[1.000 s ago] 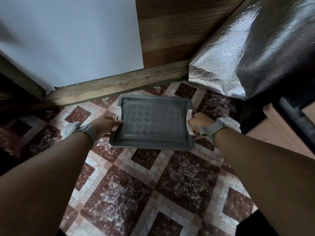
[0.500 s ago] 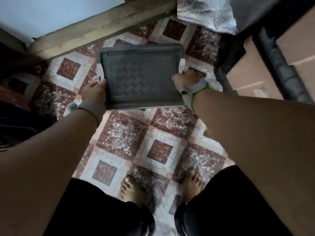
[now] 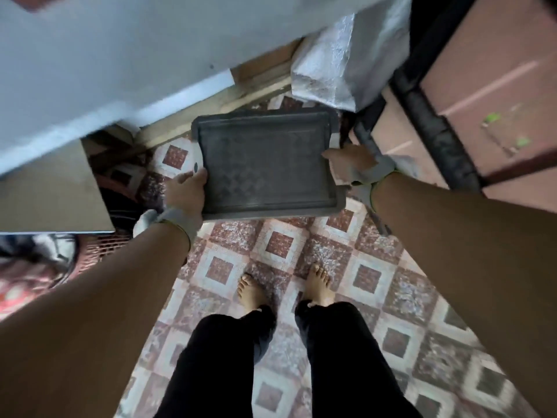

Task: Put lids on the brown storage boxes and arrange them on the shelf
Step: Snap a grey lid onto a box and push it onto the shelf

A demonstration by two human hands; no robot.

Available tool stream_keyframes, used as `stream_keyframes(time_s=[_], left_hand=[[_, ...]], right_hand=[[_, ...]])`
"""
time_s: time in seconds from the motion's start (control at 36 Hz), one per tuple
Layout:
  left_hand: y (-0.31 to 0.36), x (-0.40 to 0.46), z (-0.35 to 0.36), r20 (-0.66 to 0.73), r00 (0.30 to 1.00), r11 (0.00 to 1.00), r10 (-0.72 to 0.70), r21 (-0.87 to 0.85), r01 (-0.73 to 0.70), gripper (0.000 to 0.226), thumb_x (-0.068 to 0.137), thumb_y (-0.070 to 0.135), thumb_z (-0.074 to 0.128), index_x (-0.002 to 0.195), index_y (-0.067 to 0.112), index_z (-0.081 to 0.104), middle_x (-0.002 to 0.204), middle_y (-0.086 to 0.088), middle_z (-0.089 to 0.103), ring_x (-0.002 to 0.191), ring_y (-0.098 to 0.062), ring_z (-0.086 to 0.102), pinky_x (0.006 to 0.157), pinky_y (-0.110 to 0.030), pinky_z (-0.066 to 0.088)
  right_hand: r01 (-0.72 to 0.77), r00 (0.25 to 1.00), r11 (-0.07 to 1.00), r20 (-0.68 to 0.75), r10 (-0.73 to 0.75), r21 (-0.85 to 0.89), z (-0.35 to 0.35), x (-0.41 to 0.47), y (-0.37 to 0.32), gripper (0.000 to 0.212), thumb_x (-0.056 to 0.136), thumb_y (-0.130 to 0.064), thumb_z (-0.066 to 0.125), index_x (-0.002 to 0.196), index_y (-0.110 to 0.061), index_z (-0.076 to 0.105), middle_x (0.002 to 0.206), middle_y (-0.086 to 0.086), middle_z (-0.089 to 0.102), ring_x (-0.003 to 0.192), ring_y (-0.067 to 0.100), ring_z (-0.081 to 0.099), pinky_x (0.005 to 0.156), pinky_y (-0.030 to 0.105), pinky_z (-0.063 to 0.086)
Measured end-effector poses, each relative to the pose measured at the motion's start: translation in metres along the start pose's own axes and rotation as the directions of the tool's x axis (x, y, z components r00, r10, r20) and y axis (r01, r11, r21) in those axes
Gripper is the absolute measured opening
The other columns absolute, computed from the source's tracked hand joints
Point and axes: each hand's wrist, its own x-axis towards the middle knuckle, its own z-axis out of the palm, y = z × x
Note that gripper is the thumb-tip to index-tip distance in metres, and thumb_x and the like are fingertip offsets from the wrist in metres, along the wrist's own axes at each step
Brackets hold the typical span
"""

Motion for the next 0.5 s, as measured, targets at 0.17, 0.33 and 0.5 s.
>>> stream_keyframes(time_s=[0.17,0.33,0.5], left_hand=[[0.051,-0.092,-0.048,0.005,1.0,0.998,-0.02,-0.061,0.02,0.037,0.093,0.038,0.066,0.116,0.009,0.067,0.107,-0.004,0.067,0.096,-0.021,0.061,0.084,-0.033,0.049],[0.088,-0.171,-0.097,0.152,0.988,0.985,-0.017,-0.169,0.043,0.028,0.087,0.037,0.072,0.068,0.022,0.057,0.069,0.002,0.06,0.074,-0.022,0.057,0.067,-0.03,0.044],[0.136,-0.213,-0.129,0.435,0.899,0.973,0.053,-0.225,0.051,0.019,0.089,0.035,0.07,0.091,0.019,0.06,0.09,0.014,0.072,0.095,-0.021,0.065,0.098,-0.051,0.052]], right_hand=[[0.0,0.999,0.998,0.041,-0.003,0.069,-0.056,-0.116,-0.041,0.028,0.094,-0.035,0.064,0.084,-0.01,0.056,0.08,0.009,0.052,0.073,0.027,0.052,0.074,0.038,0.039],[0.057,0.998,0.985,0.023,-0.062,0.16,-0.109,-0.209,-0.074,0.031,0.092,-0.027,0.067,0.069,-0.015,0.051,0.067,0.002,0.054,0.062,0.018,0.055,0.064,0.026,0.042],[0.073,0.993,0.923,0.063,-0.105,0.379,-0.151,-0.262,-0.1,0.039,0.086,-0.026,0.07,0.117,-0.002,0.068,0.12,0.019,0.068,0.11,0.039,0.066,0.098,0.056,0.052]])
